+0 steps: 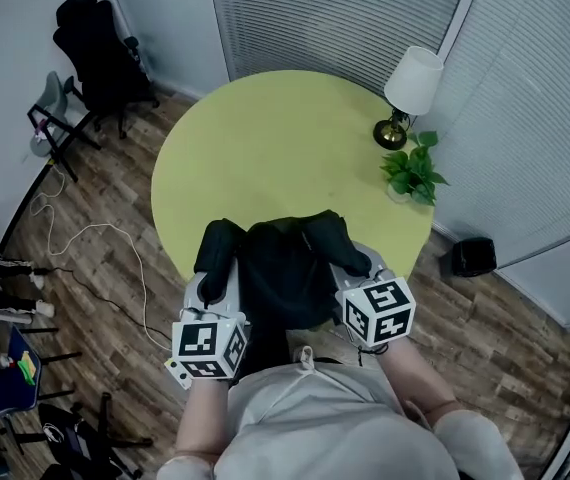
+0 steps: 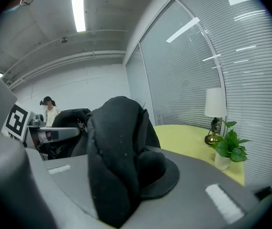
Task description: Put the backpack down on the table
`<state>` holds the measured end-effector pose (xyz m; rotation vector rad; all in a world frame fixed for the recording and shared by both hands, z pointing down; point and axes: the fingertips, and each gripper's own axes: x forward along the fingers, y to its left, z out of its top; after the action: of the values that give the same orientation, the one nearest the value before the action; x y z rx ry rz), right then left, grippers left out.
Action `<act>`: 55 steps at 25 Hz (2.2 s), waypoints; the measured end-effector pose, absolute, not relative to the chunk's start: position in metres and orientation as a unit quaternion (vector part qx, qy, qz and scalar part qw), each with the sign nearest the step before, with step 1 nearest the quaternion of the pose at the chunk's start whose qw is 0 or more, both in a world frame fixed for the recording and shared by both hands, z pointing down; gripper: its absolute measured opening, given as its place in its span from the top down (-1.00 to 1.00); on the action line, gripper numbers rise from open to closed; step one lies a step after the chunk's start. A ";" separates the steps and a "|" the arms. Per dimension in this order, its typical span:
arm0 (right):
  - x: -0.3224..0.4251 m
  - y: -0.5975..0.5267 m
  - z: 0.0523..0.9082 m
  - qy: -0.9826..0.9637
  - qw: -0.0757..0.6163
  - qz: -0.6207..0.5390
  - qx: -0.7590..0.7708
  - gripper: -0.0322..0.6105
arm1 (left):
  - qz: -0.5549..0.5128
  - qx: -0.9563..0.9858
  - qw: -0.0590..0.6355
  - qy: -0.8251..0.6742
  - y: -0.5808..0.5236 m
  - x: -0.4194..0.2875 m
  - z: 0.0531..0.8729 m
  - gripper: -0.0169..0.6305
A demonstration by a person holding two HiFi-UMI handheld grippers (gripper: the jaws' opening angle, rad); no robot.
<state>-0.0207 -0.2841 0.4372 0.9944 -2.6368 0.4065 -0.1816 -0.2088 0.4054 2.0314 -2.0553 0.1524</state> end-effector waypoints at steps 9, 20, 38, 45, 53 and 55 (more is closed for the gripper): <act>-0.048 -0.367 0.448 -0.889 0.149 0.161 0.401 0.81 | 0.062 0.742 0.140 -0.653 -0.314 -0.215 0.417 0.86; -0.090 -0.472 0.442 -0.856 0.131 0.175 0.468 0.81 | 0.069 0.784 0.134 -0.602 -0.438 -0.266 0.411 0.86; -0.131 -0.574 0.492 -0.828 0.149 0.161 0.515 0.81 | 0.102 0.803 0.128 -0.572 -0.552 -0.310 0.473 0.86; -0.125 -0.583 0.517 -0.821 0.162 0.167 0.521 0.81 | 0.123 0.805 0.137 -0.564 -0.563 -0.306 0.501 0.86; -0.118 -0.593 0.526 -0.816 0.161 0.164 0.530 0.80 | 0.129 0.812 0.125 -0.556 -0.570 -0.302 0.506 0.86; -0.117 -0.594 0.530 -0.815 0.164 0.165 0.531 0.80 | 0.134 0.812 0.118 -0.555 -0.572 -0.301 0.510 0.86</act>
<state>-0.1171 -0.5935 0.5302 1.5128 -2.3225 0.4711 -0.3006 -0.5718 0.5097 2.3752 -1.6245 0.3930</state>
